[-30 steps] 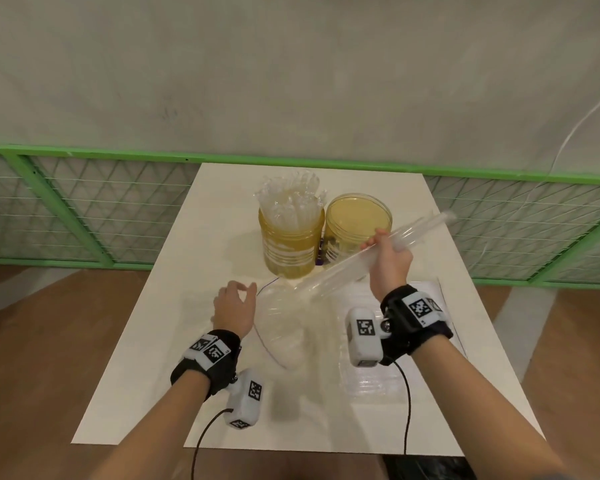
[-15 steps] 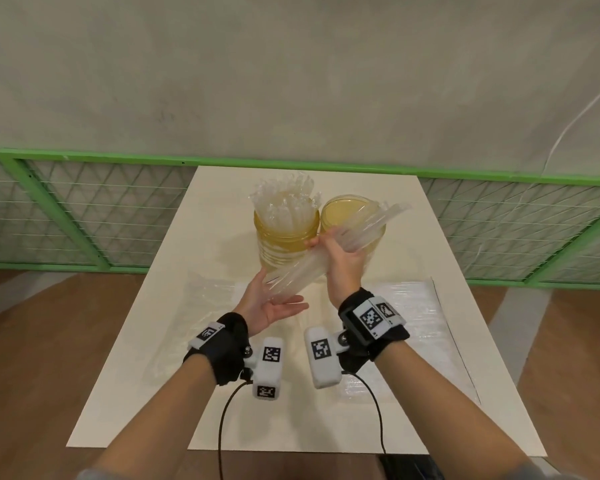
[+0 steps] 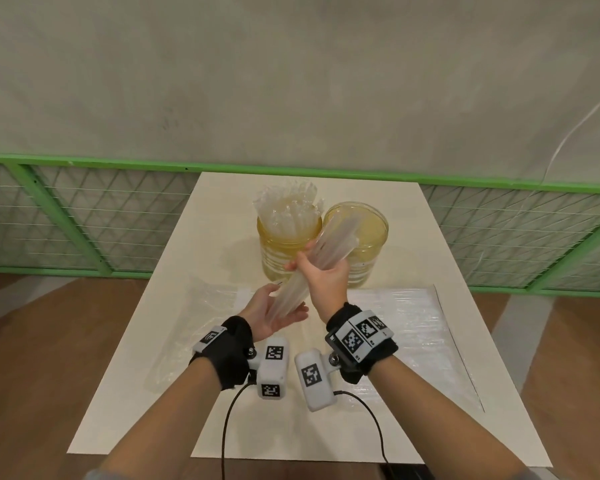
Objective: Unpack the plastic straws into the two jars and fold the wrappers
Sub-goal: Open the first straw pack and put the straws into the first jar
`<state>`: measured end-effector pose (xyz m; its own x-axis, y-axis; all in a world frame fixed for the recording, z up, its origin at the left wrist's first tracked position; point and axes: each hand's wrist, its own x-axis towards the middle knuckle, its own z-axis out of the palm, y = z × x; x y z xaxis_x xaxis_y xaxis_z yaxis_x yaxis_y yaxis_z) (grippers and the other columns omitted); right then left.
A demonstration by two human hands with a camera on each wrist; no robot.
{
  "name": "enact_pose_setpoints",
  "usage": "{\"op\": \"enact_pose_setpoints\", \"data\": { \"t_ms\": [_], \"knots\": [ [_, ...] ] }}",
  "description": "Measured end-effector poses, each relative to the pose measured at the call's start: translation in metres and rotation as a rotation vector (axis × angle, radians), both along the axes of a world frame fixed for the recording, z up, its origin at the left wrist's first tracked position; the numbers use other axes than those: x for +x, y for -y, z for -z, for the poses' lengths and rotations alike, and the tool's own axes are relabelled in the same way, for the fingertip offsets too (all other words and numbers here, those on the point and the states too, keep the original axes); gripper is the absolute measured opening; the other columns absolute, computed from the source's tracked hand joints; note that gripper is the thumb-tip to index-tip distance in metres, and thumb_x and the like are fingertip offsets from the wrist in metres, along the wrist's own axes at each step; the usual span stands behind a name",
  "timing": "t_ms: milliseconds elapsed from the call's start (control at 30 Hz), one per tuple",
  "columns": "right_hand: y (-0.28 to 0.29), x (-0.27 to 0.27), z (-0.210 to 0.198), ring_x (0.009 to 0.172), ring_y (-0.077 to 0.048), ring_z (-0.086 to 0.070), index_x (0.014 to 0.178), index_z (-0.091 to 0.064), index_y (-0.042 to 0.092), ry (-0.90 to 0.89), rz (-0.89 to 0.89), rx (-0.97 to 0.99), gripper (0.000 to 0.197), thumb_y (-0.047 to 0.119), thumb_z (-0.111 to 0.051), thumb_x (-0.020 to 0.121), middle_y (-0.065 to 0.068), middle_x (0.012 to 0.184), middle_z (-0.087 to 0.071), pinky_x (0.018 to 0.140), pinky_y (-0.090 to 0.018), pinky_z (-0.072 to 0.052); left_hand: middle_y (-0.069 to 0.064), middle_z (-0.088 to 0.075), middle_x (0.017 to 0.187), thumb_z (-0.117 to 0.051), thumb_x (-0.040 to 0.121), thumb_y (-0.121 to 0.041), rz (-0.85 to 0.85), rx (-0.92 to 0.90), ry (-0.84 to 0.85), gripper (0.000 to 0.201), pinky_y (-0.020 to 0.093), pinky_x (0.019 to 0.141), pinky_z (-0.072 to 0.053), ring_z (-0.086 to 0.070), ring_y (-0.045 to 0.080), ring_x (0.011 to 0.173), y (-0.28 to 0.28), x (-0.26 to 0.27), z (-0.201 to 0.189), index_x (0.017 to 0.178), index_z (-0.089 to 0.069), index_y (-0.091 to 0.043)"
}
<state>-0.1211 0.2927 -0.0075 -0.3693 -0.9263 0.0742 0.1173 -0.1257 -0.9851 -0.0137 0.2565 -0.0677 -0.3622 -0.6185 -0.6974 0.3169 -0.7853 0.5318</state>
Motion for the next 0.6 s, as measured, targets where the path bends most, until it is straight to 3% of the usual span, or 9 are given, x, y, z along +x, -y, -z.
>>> {"op": "enact_pose_setpoints", "data": {
  "t_ms": [67, 133, 200, 267, 333, 400, 500, 600],
  "knots": [
    [0.000, 0.000, 0.001, 0.068, -0.011, -0.068, 0.071, -0.063, 0.014, 0.057, -0.034, 0.044, 0.016, 0.001, -0.068, 0.080, 0.002, 0.063, -0.069, 0.068, -0.021, -0.054, 0.018, -0.063, 0.075, -0.033, 0.096, -0.023, -0.035, -0.032, 0.090, 0.038, 0.025, 0.052, -0.056, -0.063, 0.023, 0.064, 0.000, -0.002, -0.001, 0.108, -0.053, 0.007],
    [0.004, -0.002, 0.005, 0.069, -0.013, -0.067, 0.075, -0.062, 0.013, 0.083, -0.044, 0.085, 0.013, 0.002, -0.068, 0.079, -0.003, 0.067, -0.068, 0.069, -0.027, -0.056, 0.015, -0.060, 0.079, -0.031, 0.097, -0.019, -0.059, -0.033, 0.114, 0.037, 0.020, 0.041, -0.051, -0.059, 0.021, 0.068, 0.000, -0.002, 0.002, 0.116, -0.052, 0.004],
    [0.007, -0.003, 0.005, 0.066, -0.006, -0.064, 0.083, -0.061, 0.000, 0.072, 0.010, 0.112, 0.008, 0.006, -0.065, 0.082, -0.006, 0.072, -0.066, 0.064, -0.019, -0.052, 0.018, -0.060, 0.086, -0.033, 0.097, -0.019, -0.060, -0.018, 0.068, 0.037, 0.024, 0.044, -0.054, -0.061, 0.024, 0.074, 0.001, -0.003, 0.003, 0.121, -0.049, 0.005],
    [0.010, -0.006, 0.005, 0.058, 0.001, -0.060, 0.091, -0.057, -0.001, 0.101, 0.122, 0.111, 0.011, 0.007, -0.061, 0.085, -0.004, 0.072, -0.061, 0.055, -0.010, -0.045, 0.024, -0.061, 0.095, -0.042, 0.095, -0.023, -0.016, 0.002, -0.021, 0.033, 0.033, 0.055, -0.059, -0.066, 0.034, 0.082, 0.000, -0.003, 0.002, 0.116, -0.051, 0.001],
    [0.011, -0.006, 0.002, 0.052, 0.004, -0.058, 0.094, -0.053, 0.004, 0.143, 0.190, 0.084, 0.008, 0.004, -0.058, 0.087, 0.000, 0.068, -0.059, 0.052, -0.009, -0.045, 0.025, -0.062, 0.102, -0.050, 0.092, -0.029, 0.016, -0.014, -0.066, 0.034, 0.038, 0.063, -0.060, -0.068, 0.039, 0.082, 0.001, -0.002, 0.000, 0.112, -0.056, -0.002],
    [0.008, -0.003, 0.000, 0.059, -0.004, -0.062, 0.100, -0.054, 0.006, 0.118, 0.186, 0.065, 0.013, 0.004, -0.057, 0.087, -0.004, 0.070, -0.061, 0.058, -0.014, -0.049, 0.018, -0.063, 0.100, -0.052, 0.092, -0.028, -0.009, -0.057, -0.073, 0.032, 0.035, 0.062, -0.060, -0.067, 0.032, 0.080, 0.002, -0.004, 0.001, 0.113, -0.057, -0.003],
    [0.004, 0.002, 0.004, 0.072, -0.019, -0.064, 0.077, -0.060, 0.022, 0.043, 0.043, 0.050, 0.021, 0.003, -0.062, 0.086, -0.004, 0.069, -0.065, 0.071, -0.027, -0.052, 0.009, -0.055, 0.080, -0.047, 0.094, -0.019, -0.058, -0.104, 0.096, 0.021, 0.018, 0.042, -0.048, -0.056, 0.016, 0.056, 0.006, -0.008, 0.009, 0.109, -0.053, -0.005],
    [0.000, -0.002, 0.005, 0.078, -0.012, -0.066, 0.076, -0.059, 0.019, 0.019, -0.103, 0.017, 0.022, 0.000, -0.069, 0.080, 0.002, 0.074, -0.064, 0.074, -0.021, -0.052, 0.008, -0.047, 0.069, -0.043, 0.095, -0.016, -0.096, -0.104, 0.224, 0.014, 0.015, 0.034, -0.040, -0.049, 0.009, 0.036, 0.011, -0.006, 0.017, 0.103, -0.049, -0.006]
  ]
}}
